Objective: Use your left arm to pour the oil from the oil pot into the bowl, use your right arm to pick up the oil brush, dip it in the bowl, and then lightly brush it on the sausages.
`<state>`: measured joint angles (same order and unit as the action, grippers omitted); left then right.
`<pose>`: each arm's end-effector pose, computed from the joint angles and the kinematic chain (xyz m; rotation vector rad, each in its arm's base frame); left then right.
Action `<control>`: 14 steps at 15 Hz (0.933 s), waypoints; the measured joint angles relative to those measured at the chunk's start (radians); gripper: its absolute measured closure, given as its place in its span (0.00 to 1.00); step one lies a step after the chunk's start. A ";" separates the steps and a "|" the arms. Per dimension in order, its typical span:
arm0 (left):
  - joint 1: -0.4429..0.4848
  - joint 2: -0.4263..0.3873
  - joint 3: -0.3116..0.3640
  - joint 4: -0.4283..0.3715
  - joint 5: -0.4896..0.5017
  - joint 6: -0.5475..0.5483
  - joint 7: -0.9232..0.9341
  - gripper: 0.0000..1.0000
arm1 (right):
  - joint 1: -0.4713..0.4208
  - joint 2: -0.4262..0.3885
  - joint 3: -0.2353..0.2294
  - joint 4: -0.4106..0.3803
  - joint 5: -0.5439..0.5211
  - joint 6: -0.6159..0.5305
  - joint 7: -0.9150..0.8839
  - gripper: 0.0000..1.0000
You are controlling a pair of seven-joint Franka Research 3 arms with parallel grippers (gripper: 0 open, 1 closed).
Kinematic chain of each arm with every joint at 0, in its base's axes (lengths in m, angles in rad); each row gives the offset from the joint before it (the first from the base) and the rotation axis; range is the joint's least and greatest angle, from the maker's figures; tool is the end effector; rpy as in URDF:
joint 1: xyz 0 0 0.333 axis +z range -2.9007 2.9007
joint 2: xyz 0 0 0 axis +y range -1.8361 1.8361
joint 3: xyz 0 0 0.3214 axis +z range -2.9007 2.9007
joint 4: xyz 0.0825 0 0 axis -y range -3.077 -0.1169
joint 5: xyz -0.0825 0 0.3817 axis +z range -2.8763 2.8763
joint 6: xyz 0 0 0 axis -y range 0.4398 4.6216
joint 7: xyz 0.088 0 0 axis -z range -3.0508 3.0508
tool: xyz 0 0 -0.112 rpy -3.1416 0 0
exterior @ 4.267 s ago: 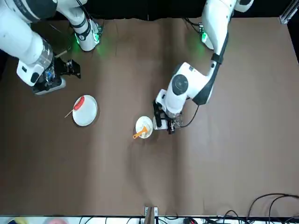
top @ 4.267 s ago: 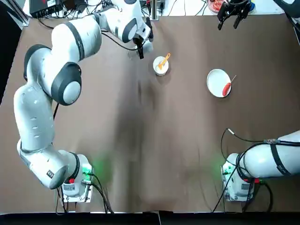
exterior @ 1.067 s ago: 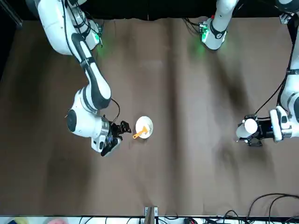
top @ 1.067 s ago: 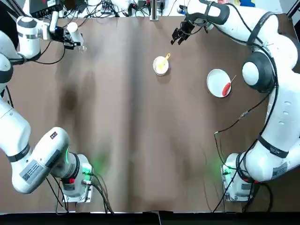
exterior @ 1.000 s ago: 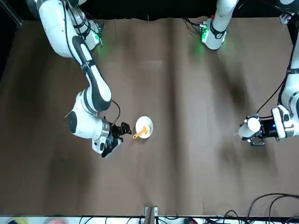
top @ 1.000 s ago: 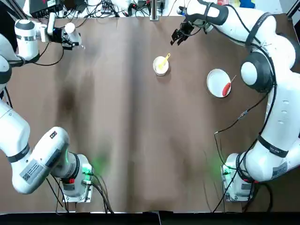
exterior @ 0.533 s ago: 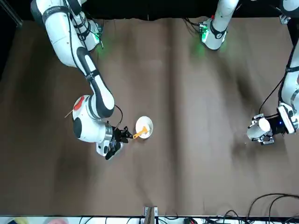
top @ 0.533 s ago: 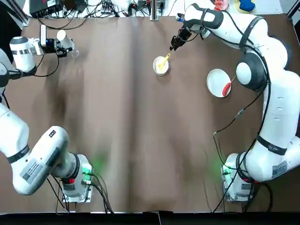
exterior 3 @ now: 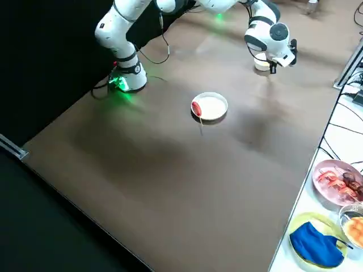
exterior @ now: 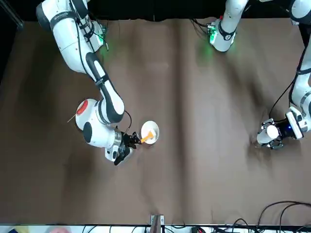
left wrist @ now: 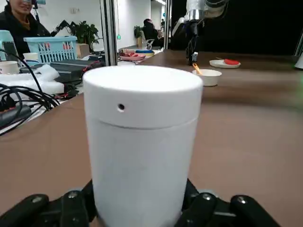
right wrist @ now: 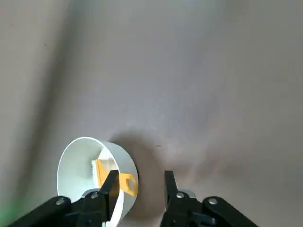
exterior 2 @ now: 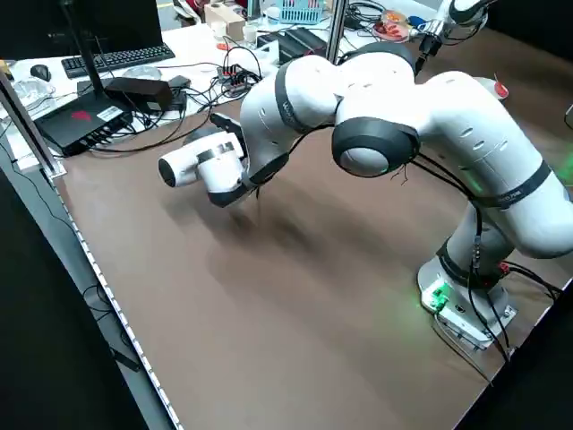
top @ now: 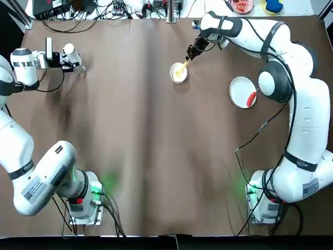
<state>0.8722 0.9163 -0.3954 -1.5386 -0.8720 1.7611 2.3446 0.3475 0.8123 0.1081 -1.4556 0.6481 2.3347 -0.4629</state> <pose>0.5978 0.2674 0.1558 1.6438 -1.2742 1.1994 0.6607 0.3202 0.2131 -2.5239 -0.5611 -0.0815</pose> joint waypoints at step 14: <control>-0.002 0.021 0.014 0.003 -0.003 0.002 0.000 0.00 | 0.020 0.021 0.001 0.004 0.003 0.005 0.000 0.69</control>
<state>0.8707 0.9373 -0.3810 -1.5353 -0.8747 1.7629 2.3447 0.3680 0.8336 0.1094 -1.4519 0.6508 2.3399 -0.4626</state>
